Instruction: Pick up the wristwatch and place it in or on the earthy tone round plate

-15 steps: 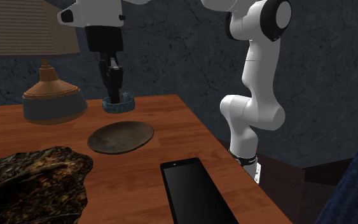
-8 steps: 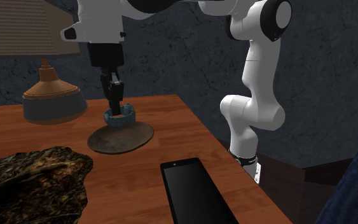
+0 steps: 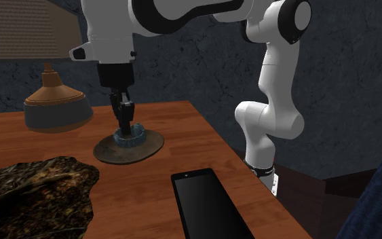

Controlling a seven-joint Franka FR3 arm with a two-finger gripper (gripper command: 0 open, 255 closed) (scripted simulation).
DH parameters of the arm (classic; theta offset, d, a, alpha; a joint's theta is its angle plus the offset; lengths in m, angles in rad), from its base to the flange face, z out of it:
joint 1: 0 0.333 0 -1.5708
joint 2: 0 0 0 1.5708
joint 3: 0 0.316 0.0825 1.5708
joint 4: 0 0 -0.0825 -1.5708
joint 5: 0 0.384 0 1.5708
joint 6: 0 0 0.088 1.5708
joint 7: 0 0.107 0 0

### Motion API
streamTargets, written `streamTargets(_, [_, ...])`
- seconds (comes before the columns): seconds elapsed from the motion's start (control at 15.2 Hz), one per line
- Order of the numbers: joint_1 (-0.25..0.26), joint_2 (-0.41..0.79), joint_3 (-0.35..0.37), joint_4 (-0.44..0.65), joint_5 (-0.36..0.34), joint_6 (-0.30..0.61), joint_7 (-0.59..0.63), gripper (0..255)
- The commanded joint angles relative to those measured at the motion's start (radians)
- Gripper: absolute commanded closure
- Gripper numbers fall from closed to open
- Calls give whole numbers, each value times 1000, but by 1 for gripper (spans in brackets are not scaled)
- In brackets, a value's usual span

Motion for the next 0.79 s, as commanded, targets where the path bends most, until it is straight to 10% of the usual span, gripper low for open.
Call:
streamTargets(0.0, [0,0,0,-2,0,2,0,255])
streamTargets(0.26, [0,0,0,-2,0,2,0,255])
streamTargets(0.33, [0,0,0,-2,0,2,0,0])
streamTargets(0.73, [0,0,1,32,0,-32,0,0])
